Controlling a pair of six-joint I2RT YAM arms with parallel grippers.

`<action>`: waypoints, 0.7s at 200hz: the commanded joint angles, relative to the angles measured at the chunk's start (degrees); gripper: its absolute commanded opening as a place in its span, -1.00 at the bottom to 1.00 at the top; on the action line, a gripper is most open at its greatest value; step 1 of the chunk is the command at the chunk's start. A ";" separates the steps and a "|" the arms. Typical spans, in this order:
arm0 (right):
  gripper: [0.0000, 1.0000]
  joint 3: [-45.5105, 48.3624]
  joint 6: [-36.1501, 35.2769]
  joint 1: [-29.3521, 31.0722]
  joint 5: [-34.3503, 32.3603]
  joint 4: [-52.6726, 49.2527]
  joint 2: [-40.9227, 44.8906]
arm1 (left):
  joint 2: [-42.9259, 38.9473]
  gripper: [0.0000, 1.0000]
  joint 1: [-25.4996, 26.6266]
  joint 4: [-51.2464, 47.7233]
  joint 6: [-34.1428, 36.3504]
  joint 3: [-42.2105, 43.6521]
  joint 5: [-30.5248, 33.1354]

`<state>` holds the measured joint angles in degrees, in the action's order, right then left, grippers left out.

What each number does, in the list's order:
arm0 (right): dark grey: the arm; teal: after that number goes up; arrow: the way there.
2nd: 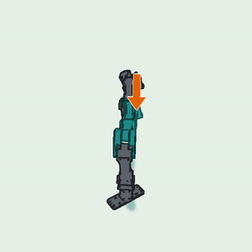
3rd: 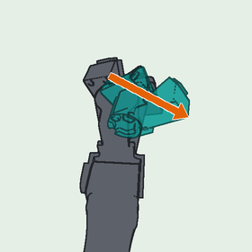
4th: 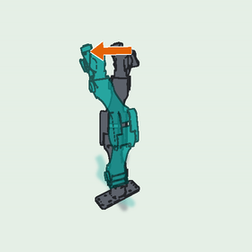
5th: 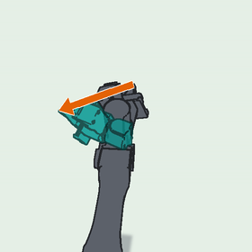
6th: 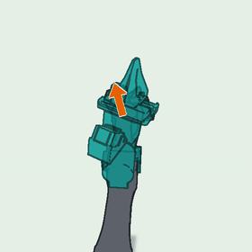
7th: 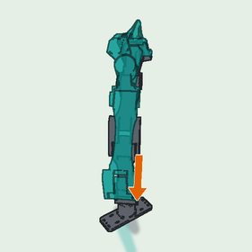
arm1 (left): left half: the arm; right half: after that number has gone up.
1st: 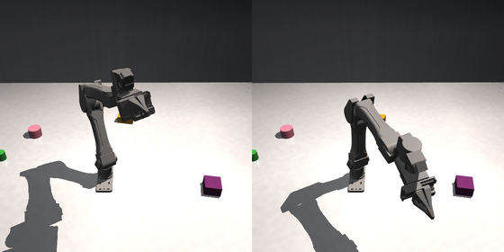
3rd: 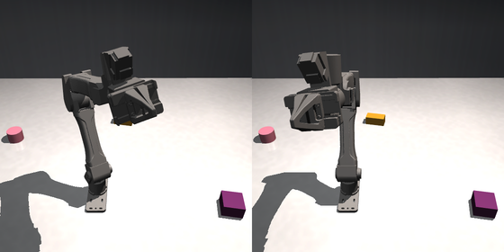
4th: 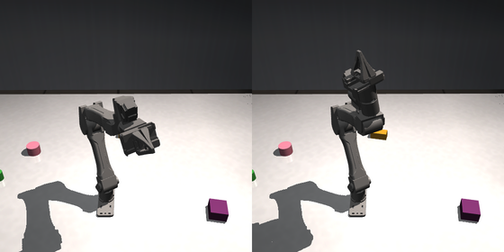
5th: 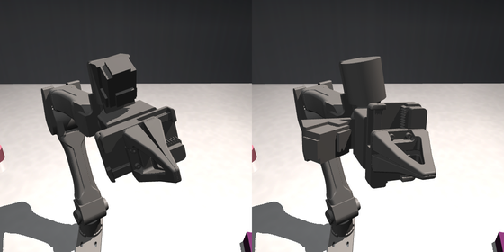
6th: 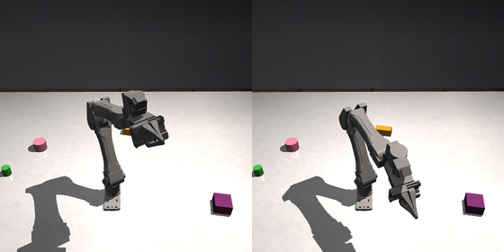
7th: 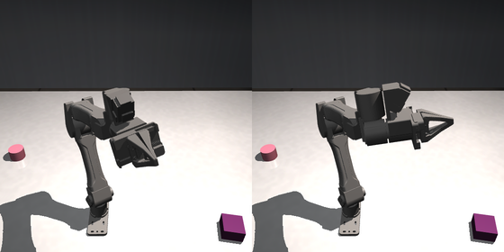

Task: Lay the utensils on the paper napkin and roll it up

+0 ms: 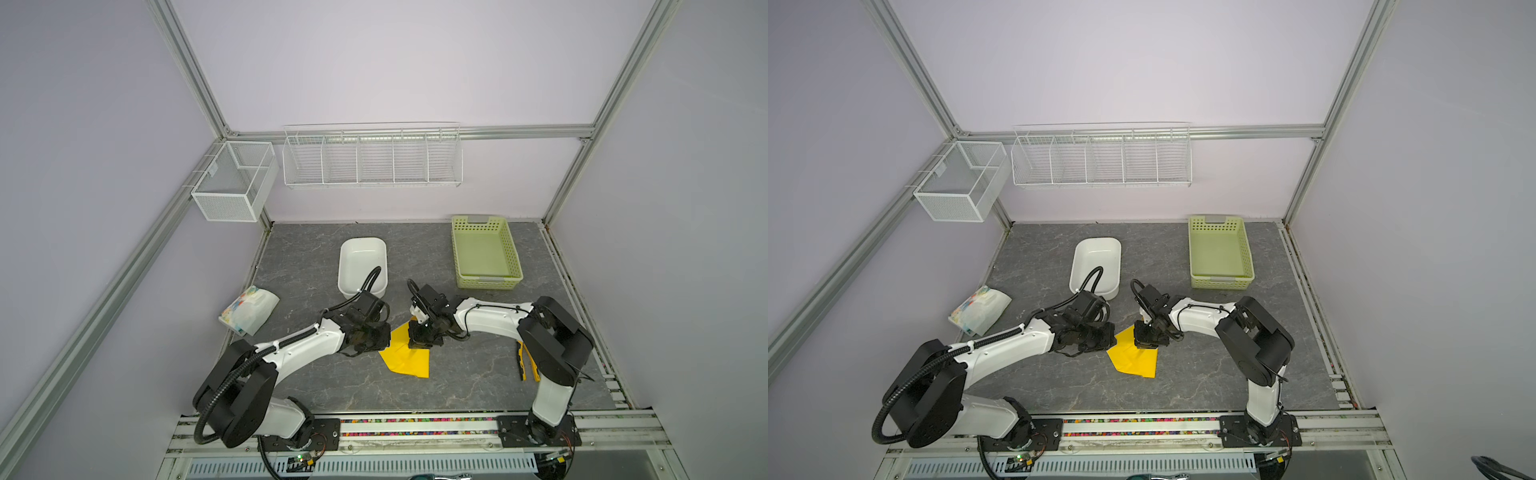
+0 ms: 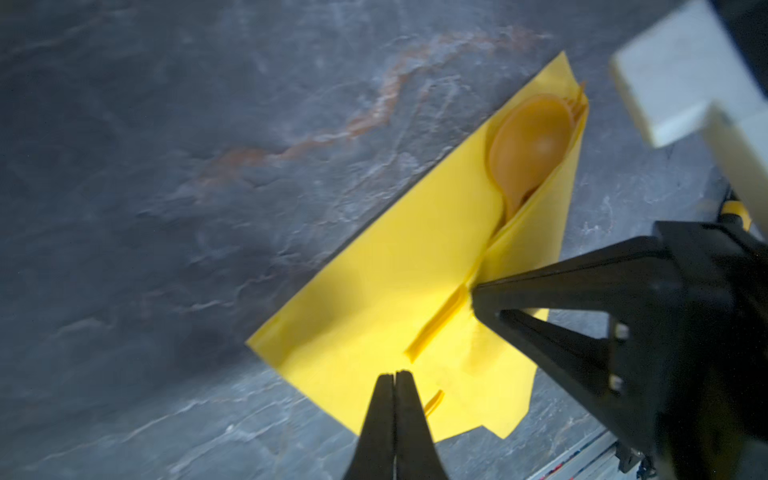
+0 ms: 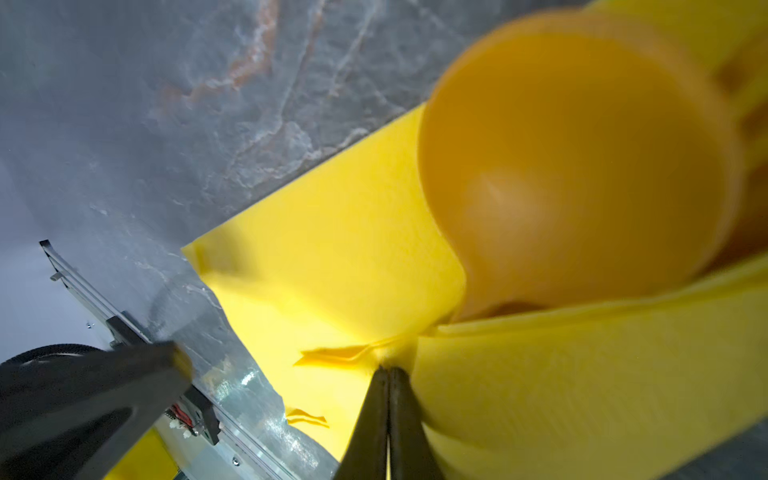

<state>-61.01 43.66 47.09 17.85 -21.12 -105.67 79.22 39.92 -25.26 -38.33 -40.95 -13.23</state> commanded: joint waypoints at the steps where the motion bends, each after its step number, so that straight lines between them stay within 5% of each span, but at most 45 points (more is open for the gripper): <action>1: -0.85 1.42 -1.44 0.95 -2.46 -4.94 -2.79 | -2.63 -0.92 -1.71 -1.64 -0.18 1.71 1.05; 39: -0.86 1.69 -1.57 0.92 -2.58 -5.42 -2.44 | -3.56 -0.53 -3.91 -1.35 0.02 4.14 0.22; 140: -0.85 1.16 -1.42 0.96 -2.20 -5.19 -2.70 | 2.13 -0.33 -8.11 16.30 -4.15 13.36 -18.97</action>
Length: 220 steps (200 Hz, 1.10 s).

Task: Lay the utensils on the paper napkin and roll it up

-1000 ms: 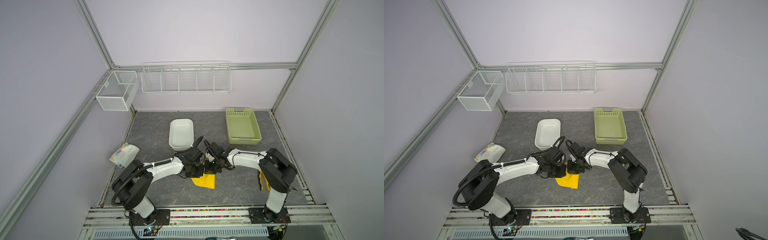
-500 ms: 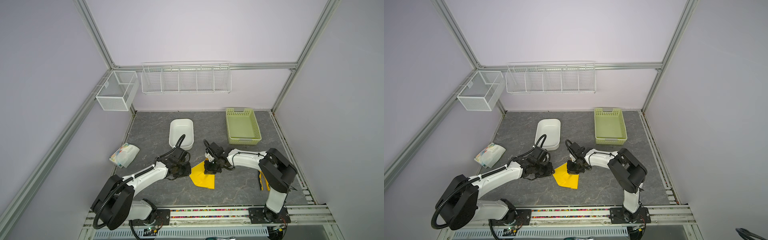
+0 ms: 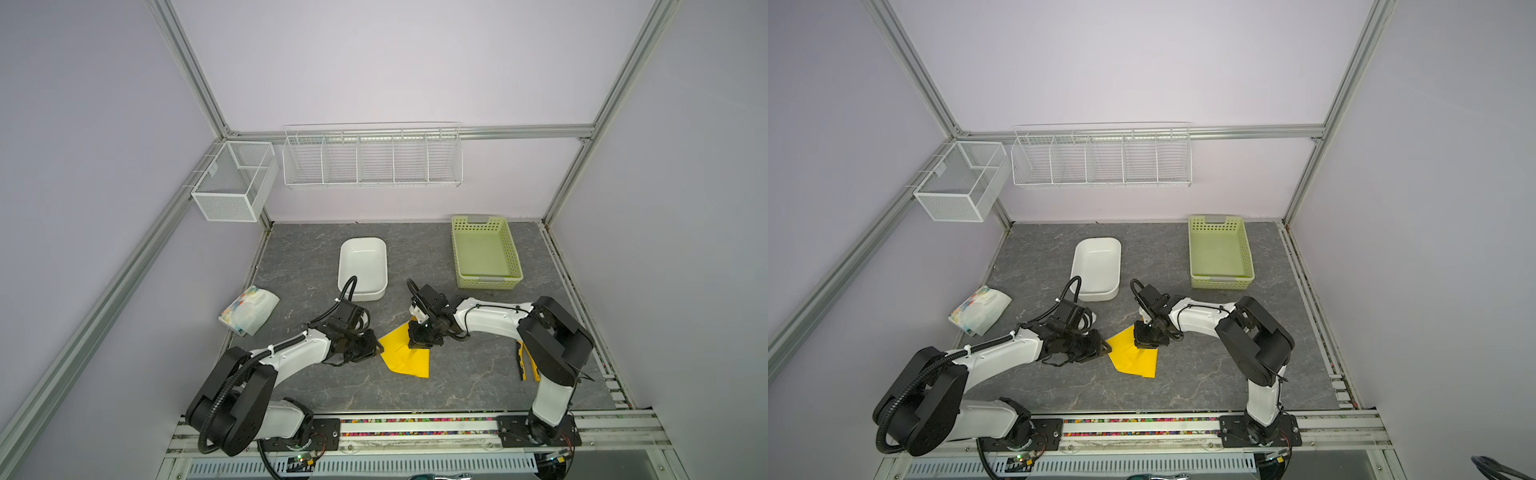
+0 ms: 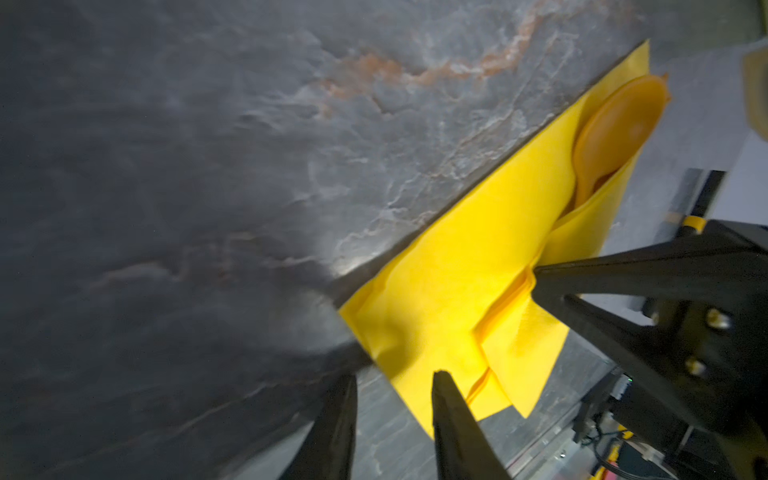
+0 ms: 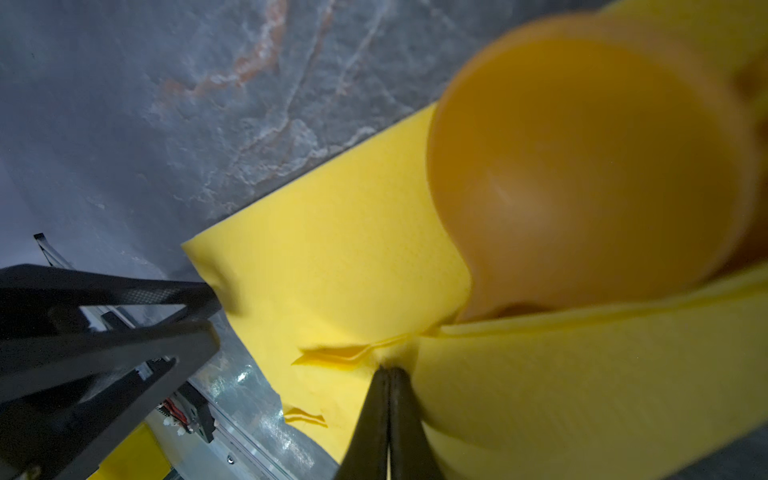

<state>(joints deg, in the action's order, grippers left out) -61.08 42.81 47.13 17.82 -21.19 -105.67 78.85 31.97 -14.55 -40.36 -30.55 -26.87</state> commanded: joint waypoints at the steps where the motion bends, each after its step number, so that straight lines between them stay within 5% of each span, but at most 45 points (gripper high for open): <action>1: -0.85 1.23 -0.59 0.89 -2.13 -5.15 -2.70 | 2.52 -0.33 -0.15 5.67 -2.19 3.04 -5.45; 160: -0.85 0.48 -1.23 1.02 -1.41 -5.97 -3.39 | 3.59 -0.32 -2.42 1.46 3.70 -5.01 -4.13; 220: -0.85 0.26 -1.43 1.17 -1.39 -6.39 -3.49 | 2.76 -0.46 -2.52 -0.23 4.62 -5.45 -2.40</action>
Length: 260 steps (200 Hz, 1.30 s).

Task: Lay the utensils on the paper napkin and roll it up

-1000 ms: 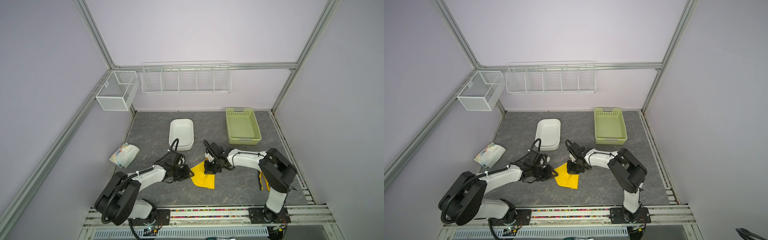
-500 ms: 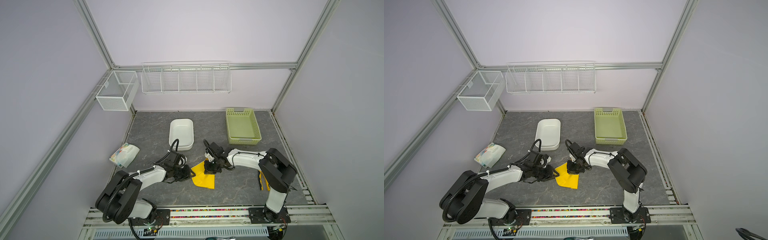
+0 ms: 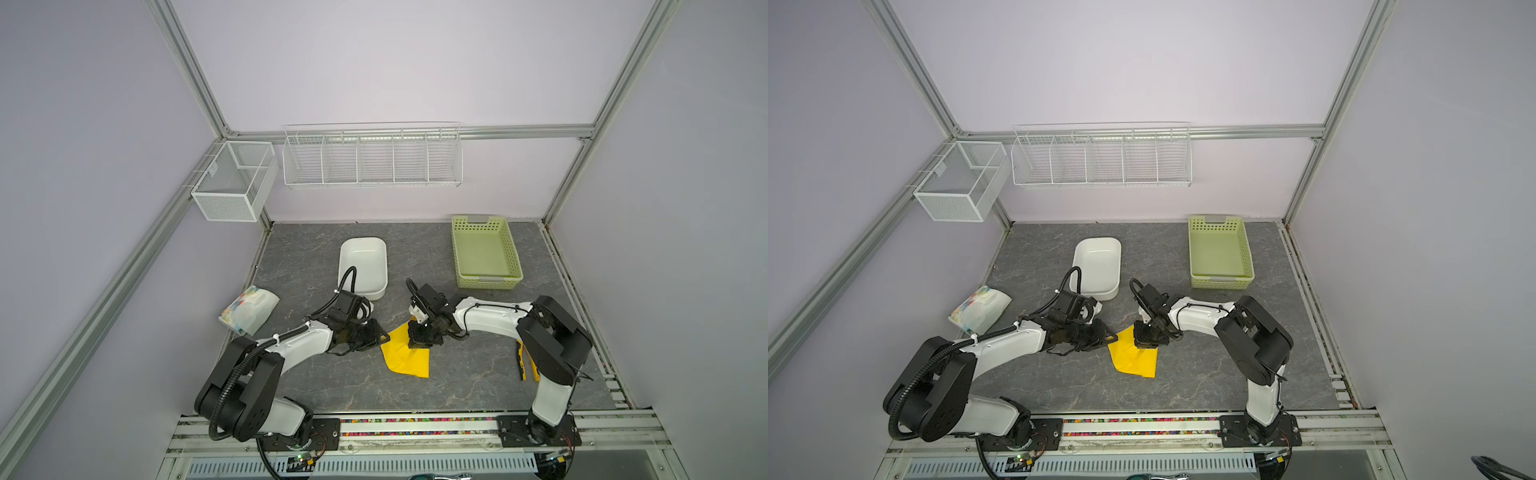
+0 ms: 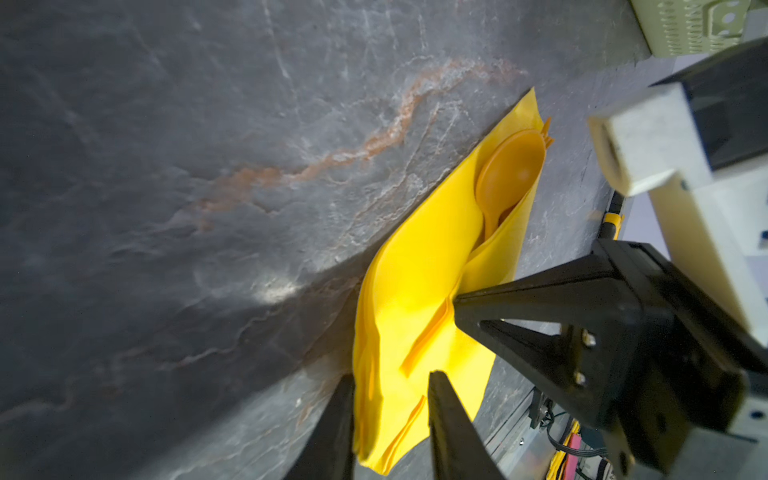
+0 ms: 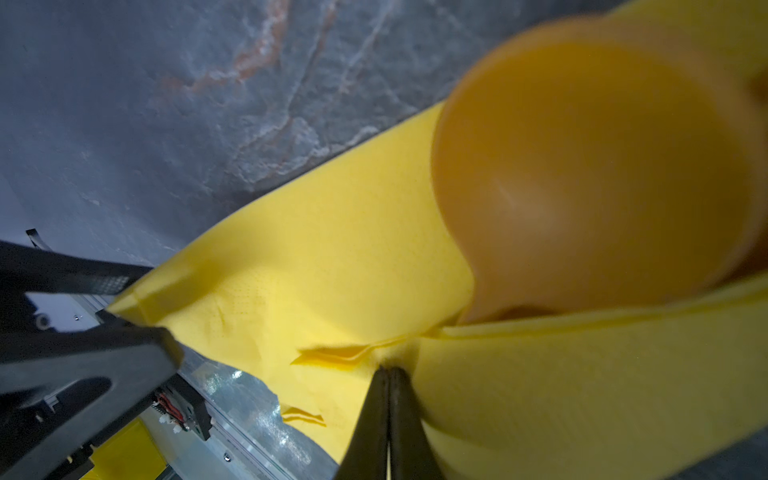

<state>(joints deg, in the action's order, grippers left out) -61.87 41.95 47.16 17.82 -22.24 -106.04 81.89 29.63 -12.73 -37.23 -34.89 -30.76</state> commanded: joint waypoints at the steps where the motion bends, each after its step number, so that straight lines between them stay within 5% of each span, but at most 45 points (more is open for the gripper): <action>1: -0.85 1.05 -0.61 1.12 -1.39 -5.35 -3.12 | -0.35 -0.47 -0.18 -2.08 1.52 -1.08 1.54; 71: -0.86 0.96 -0.71 1.33 -1.51 -5.44 -2.95 | -1.76 -1.00 -0.18 -4.76 2.87 -2.01 2.20; 149: -0.86 1.22 -0.33 1.47 -0.79 -4.12 -3.74 | -0.27 -1.00 1.17 7.67 -6.06 0.58 -9.13; 204: -0.86 1.22 -0.38 1.53 -0.91 -3.91 -3.80 | 5.58 -1.00 7.54 16.74 -13.97 1.27 -8.51; 260: -0.86 1.14 -0.36 1.53 -1.13 -3.95 -3.66 | 9.59 -1.00 8.43 19.23 -16.57 2.78 -7.65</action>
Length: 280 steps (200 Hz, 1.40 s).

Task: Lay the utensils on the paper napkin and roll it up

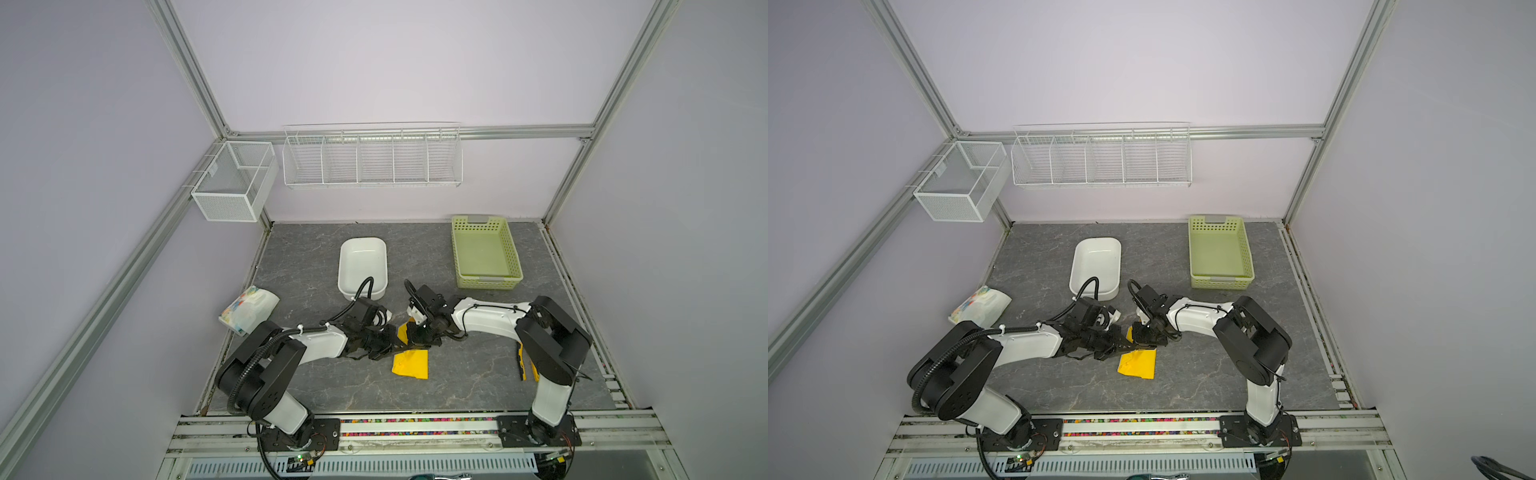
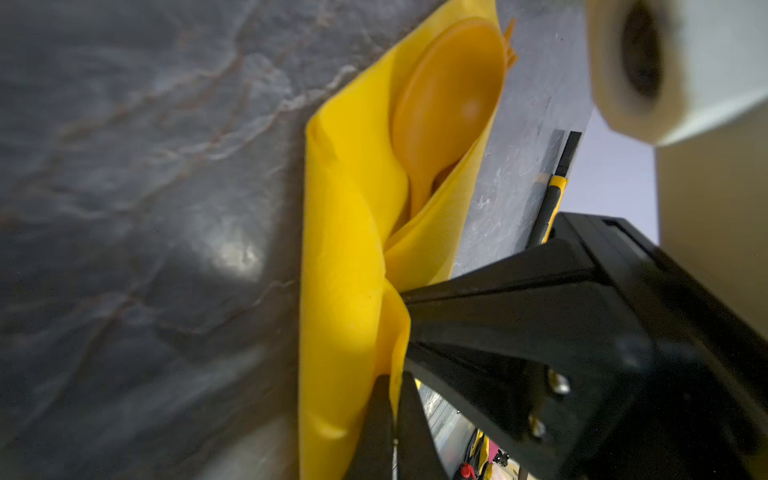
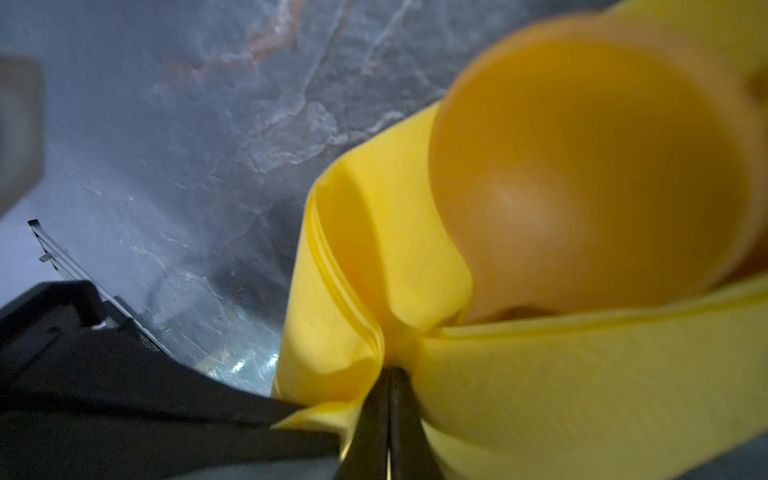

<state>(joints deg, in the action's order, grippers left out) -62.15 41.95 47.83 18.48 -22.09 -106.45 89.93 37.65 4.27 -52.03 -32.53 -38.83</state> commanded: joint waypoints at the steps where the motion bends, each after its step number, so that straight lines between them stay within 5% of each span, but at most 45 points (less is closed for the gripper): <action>1: -0.86 1.42 -0.37 0.81 -1.78 -4.15 -3.24 | 1.60 -1.00 0.41 2.14 -1.68 0.35 0.42; 106: -0.84 1.16 0.57 0.83 -2.82 -3.99 5.85 | 4.66 -1.00 0.50 -3.46 1.67 -0.52 4.05; 197: -0.84 14.89 3.67 1.02 -3.73 -6.54 20.38 | 3.60 -1.00 1.65 4.64 -5.67 3.30 6.51; 280: -0.85 21.24 5.79 1.73 -1.52 -1.82 24.16 | 0.96 -1.00 2.69 6.71 -8.88 6.52 9.60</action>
<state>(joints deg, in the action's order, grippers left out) -41.78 46.09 48.62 15.33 -26.52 -83.31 90.54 40.05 13.56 -59.20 -27.68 -33.04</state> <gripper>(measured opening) 0.074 0.047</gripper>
